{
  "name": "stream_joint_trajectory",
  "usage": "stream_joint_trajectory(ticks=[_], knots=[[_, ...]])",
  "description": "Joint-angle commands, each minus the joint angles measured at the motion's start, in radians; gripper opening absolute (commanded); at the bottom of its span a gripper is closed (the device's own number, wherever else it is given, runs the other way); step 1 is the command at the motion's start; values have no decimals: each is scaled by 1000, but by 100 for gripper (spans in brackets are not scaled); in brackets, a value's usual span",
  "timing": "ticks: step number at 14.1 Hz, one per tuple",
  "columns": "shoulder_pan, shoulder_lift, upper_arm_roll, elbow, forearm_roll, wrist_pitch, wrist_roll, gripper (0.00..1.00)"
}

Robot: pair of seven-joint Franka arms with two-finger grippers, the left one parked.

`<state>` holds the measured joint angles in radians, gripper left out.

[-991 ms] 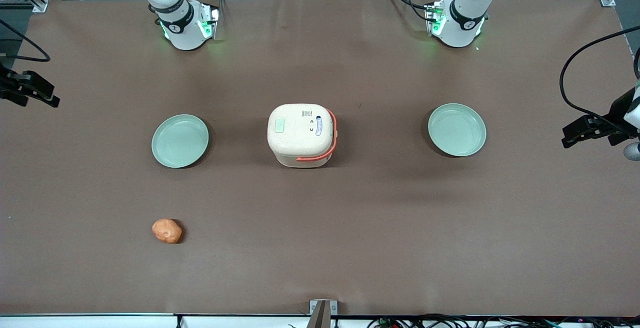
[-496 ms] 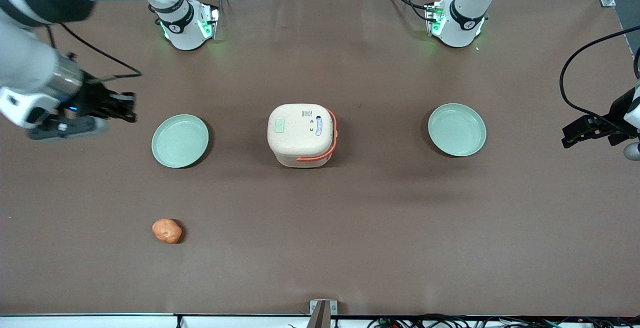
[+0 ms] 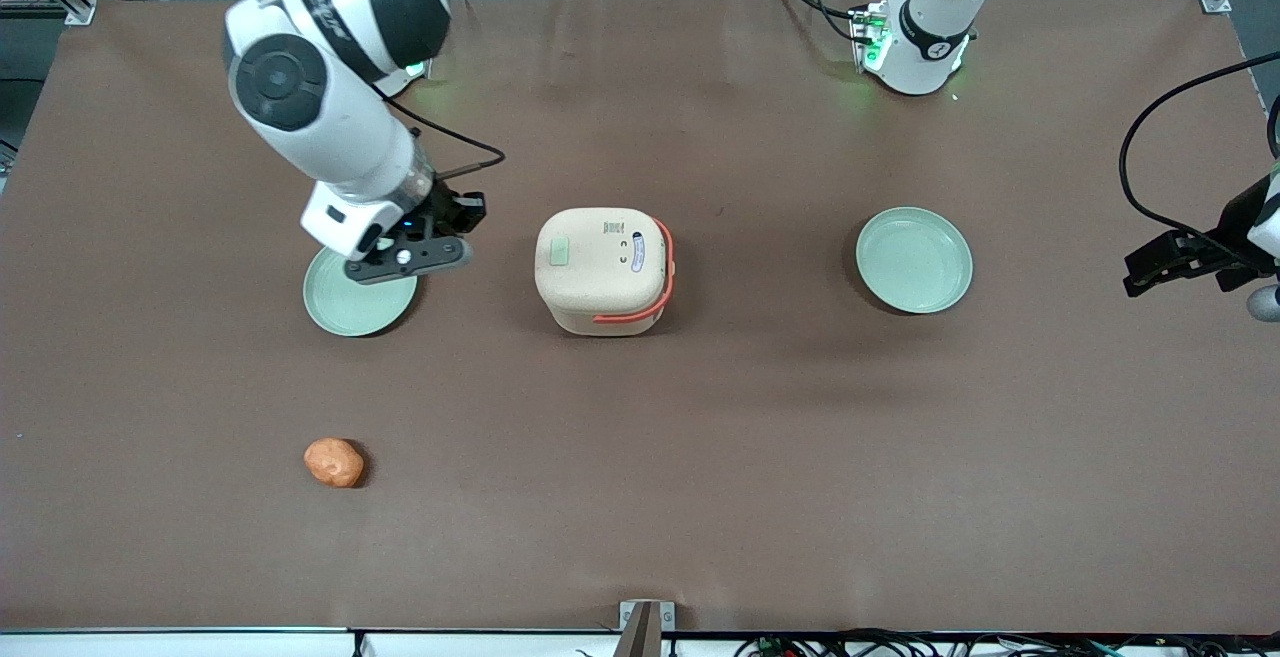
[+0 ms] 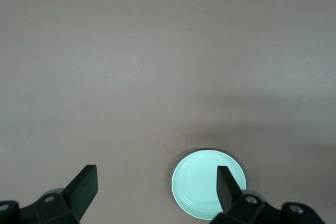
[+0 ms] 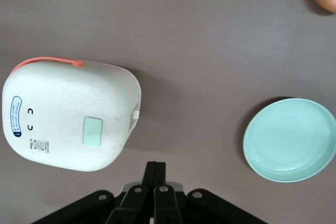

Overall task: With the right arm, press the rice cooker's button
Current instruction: 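Move the right gripper over the white rice cooker's lid button, then press down on the rice cooker's green lid button with the right gripper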

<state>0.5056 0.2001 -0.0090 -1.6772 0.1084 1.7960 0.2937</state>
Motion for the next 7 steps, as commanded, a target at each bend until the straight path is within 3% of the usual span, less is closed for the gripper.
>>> stream_joint_trajectory(ticks=[1,7], knots=[[72,44,-12,-19,5,60,76,0],[165,128,-12,-45,5,195,208,0]])
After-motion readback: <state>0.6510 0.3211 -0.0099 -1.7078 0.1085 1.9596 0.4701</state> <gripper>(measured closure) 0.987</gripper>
